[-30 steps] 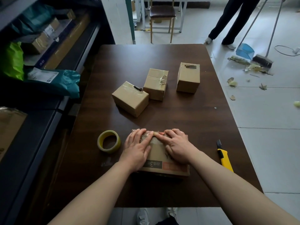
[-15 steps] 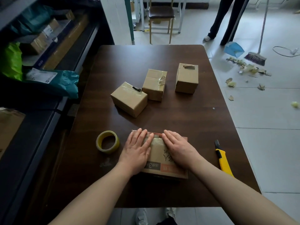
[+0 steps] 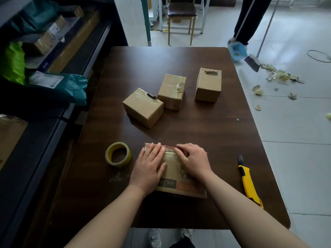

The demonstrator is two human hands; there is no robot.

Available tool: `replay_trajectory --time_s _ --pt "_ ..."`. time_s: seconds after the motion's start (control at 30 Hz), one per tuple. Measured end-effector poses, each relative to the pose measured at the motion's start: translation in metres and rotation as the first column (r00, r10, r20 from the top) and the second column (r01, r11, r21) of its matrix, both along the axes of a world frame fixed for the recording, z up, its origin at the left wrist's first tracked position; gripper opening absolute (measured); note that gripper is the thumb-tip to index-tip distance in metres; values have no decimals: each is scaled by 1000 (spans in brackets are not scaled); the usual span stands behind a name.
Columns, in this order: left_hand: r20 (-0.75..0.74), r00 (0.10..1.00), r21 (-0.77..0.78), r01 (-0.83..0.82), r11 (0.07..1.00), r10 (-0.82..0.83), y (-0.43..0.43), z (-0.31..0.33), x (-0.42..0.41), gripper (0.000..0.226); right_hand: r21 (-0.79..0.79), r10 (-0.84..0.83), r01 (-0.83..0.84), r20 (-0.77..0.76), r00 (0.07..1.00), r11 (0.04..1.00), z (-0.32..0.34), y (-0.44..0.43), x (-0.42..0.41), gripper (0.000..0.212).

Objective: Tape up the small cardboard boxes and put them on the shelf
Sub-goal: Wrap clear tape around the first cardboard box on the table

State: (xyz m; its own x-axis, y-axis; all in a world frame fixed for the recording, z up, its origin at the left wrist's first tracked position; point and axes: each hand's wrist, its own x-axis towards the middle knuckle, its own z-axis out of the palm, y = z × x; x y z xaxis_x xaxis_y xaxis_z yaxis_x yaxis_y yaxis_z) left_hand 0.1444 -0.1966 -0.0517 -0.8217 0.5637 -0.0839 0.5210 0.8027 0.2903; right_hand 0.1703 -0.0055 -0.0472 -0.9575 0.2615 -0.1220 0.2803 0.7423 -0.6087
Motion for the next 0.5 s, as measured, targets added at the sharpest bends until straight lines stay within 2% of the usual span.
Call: replay_trajectory --time_s 0.07,0.13,0.27,0.4,0.5 --pt "7 1000 21 1 1000 -1 -1 1 -2 67 57 -60 53 129 990 997 6 -5 -12 43" --pt "21 1000 35 0 999 -1 -3 1 -4 67 57 -71 60 226 972 997 9 -4 -20 43" --pt "27 1000 62 5 998 -7 -5 -3 -5 69 -127 1 50 374 927 991 15 13 -32 27" --pt "34 999 113 -9 994 5 -6 -4 -6 68 -328 175 -44 381 908 944 23 35 -34 18" --pt "7 1000 101 -7 995 7 -4 -1 -3 64 -410 156 6 360 920 912 24 48 -22 19"
